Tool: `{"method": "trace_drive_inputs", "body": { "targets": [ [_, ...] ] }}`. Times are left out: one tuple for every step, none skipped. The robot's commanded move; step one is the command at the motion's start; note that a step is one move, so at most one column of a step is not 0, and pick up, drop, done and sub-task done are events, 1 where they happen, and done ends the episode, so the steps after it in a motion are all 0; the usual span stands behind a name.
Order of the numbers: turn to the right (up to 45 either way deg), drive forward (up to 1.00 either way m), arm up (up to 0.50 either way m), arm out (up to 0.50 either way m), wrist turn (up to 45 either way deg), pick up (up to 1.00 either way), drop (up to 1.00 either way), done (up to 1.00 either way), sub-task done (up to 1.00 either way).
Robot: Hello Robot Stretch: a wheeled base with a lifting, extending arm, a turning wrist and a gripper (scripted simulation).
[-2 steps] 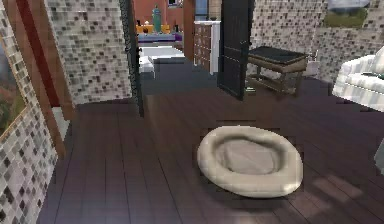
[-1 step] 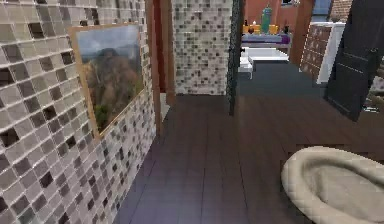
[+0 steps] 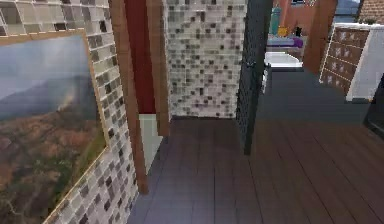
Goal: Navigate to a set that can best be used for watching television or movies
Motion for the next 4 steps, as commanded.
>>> {"method": "trace_drive_inputs", "body": {
  "targets": [
    [0.0,1.00,0.00,0.00,0.0,0.00,0.00,0.00,0.00],
    [0.0,0.65,0.00,0.00,0.0,0.00,0.00,0.00,0.00],
    [-45.0,0.00,0.00,0.00,0.0,0.00,0.00,0.00,0.00],
    [-36.0,0.00,0.00,0.00,0.0,0.00,0.00,0.00,0.00]
  ]
}}
